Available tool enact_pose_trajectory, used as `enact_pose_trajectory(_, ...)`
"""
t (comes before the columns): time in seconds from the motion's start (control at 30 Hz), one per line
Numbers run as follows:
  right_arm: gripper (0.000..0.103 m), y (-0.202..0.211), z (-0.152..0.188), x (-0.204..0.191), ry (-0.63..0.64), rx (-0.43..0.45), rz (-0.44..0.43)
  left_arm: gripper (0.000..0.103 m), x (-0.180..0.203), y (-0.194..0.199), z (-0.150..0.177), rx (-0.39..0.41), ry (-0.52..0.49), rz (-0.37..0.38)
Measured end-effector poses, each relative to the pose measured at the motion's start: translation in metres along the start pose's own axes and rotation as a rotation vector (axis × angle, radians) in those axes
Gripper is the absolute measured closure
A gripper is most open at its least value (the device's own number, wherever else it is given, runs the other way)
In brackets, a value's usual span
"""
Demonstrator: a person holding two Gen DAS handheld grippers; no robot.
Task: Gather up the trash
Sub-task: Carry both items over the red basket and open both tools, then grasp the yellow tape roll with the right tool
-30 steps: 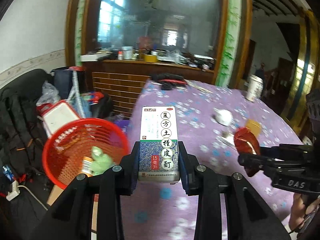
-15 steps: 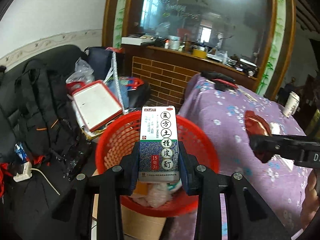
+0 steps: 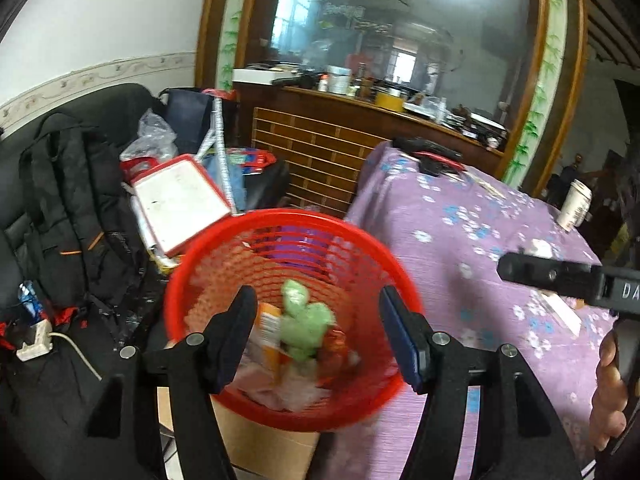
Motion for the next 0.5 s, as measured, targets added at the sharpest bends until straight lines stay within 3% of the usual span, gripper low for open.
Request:
enact_pose_trajectory(0.23, 0.042, 0.077, 0.029, 0.061, -0.072, 0.068, 0.091, 0.041, 0.076, 0.013, 0.007, -0.021, -0.121, 0.091)
enact_pose_trajectory(0.5, 0.040, 0.194, 0.045, 0.173, -0.158, 0.193, 0.384, 0.040, 0.168, 0.024, 0.019, -0.052, -0.256, 0.186)
Point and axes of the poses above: each gripper's, at about its wrist camera, not at the fingertips, and y roughly against the way its jaws point, x to its right, z to its underside, the point moved 3 cm from there along -y, roughly the way its jaws point, and after that the axes turned 11 degrees about -z, right-handed, at the moved point
